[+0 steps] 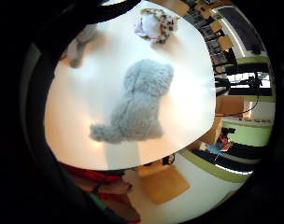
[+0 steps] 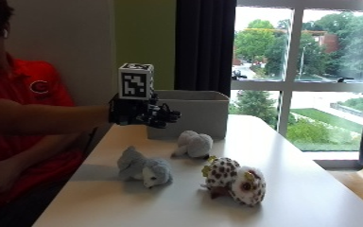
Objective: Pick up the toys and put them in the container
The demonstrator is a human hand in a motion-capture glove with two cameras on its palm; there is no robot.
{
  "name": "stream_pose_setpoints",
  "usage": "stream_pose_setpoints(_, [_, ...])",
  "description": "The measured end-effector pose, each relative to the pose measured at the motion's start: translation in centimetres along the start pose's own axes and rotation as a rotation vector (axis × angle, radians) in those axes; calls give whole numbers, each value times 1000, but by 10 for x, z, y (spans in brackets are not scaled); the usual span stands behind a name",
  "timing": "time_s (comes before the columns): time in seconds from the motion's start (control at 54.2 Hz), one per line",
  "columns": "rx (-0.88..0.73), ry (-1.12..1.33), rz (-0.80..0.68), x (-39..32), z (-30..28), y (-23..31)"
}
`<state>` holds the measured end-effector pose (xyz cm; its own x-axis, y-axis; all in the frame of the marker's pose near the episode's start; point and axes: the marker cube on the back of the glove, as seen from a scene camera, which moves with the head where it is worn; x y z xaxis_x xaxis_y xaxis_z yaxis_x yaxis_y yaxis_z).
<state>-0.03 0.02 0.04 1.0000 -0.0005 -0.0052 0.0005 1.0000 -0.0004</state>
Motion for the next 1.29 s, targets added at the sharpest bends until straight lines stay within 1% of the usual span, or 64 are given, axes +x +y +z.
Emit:
stream_pose_setpoints(0.314, [19,-42,-18,1,-7,3])
stream_pose_setpoints(0.462, [17,-22,-3,8,-9,5])
stream_pose_setpoints(0.72, [93,-3,3,24,-13,0])
stream_pose_setpoints(0.831, [67,30,41,39,-11,-6])
stream_pose_setpoints(0.978, [6,86,112,77,-1,-9])
stream_pose_setpoints(1.089, [-32,42,150,106,15,-3])
stream_pose_setpoints(1.292, [-191,12,197,132,61,5])
